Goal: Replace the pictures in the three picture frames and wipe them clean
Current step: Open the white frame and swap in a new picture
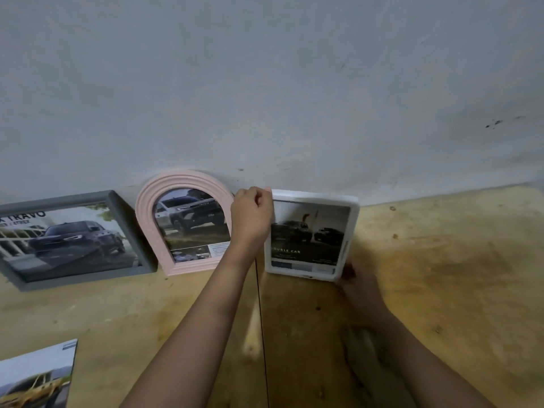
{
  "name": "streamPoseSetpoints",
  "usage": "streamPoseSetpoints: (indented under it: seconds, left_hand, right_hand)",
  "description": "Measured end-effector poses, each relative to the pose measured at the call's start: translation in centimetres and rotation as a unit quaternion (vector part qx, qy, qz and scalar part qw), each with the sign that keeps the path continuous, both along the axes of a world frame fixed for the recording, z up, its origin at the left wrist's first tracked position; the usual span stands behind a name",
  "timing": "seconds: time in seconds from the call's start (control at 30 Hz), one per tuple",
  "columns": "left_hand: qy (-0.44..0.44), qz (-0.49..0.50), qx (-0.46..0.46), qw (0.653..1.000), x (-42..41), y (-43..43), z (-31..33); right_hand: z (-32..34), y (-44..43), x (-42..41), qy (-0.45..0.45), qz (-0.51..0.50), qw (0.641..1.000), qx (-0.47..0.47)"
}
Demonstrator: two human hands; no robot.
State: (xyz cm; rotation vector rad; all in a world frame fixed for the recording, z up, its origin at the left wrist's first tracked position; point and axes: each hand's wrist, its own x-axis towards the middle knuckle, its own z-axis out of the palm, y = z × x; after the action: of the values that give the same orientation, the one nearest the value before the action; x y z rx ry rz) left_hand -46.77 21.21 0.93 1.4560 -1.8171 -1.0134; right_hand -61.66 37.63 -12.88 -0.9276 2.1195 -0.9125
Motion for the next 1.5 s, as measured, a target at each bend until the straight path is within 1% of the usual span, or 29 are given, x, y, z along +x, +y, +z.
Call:
streamPoseSetpoints:
  seconds: [0.1,0.23,0.33,0.43,0.47,0.53,0.67,0.83,0.9,0.97,1.03,1.1,1.23,1.3,1.37,1.43,1.5]
  left_hand:
    - [0.017,-0.034,-0.002,0.999,1.0,0.5,0.7]
    - [0.079,-0.058,-0.004,0.995,3.5,1.9,1.3]
    - [0.1,-0.08,0.006,0.992,6.7,3.3,1.0]
    - [0.103,-0.082,0.032,0.991,11.1,4.6,-0.4]
    - [0.095,-0.076,0.041,0.992,12.7,5.1,-1.1]
    - [0.082,-0.059,0.062,0.993,15.7,6.3,-3.1]
    - [0.046,-0.036,0.124,0.991,21.1,7.6,-8.0]
    - [-0.015,-0.064,0.157,0.985,25.3,8.1,-12.4]
    - [-0.018,-0.067,0.164,0.984,26.1,8.2,-12.9]
    - [-0.018,-0.072,0.169,0.983,26.7,8.2,-13.2]
    - [-0.03,-0.068,0.182,0.98,27.1,8.1,-13.6]
    - [-0.04,-0.064,0.19,0.979,27.5,8.2,-14.1]
    - [-0.028,-0.07,0.168,0.983,28.7,9.7,-14.8]
    - [-0.001,-0.083,0.136,0.987,29.6,11.4,-14.7]
    - [0.004,-0.087,0.103,0.991,30.7,13.6,-15.4]
    - [-0.041,-0.094,0.089,0.991,31.9,15.9,-16.9]
    - [-0.104,-0.097,0.09,0.986,32.7,17.9,-17.8]
  right_hand:
    - [0.5,1.8,0.5,0.023,0.004,1.0,0.009]
    - [1.5,4.1,1.8,0.107,-0.008,0.993,-0.053]
    - [2.3,5.6,3.6,0.168,0.001,0.985,-0.047]
    - [3.5,6.7,6.5,0.213,0.041,0.976,-0.032]
    - [3.6,7.1,7.6,0.24,0.064,0.968,-0.044]
    - [3.2,7.8,9.6,0.278,0.113,0.953,-0.037]
    - [0.6,9.6,13.4,0.25,0.151,0.956,-0.008]
    - [-1.3,10.6,17.4,0.232,0.224,0.946,0.023]
    - [-1.6,10.6,18.1,0.224,0.233,0.946,0.015]
    - [-1.3,10.6,18.7,0.206,0.262,0.942,0.017]
    - [-0.9,10.5,19.3,0.209,0.306,0.928,0.031]
    - [-0.5,10.3,19.5,0.215,0.337,0.916,0.026]
    - [1.1,8.0,18.9,0.231,0.381,0.895,0.022]
    - [2.6,5.4,19.2,0.249,0.359,0.899,-0.015]
    - [3.7,2.0,20.5,0.254,0.346,0.902,-0.042]
    - [3.9,-1.5,22.7,0.253,0.379,0.889,-0.052]
    - [3.6,-4.3,25.4,0.278,0.44,0.854,0.004]
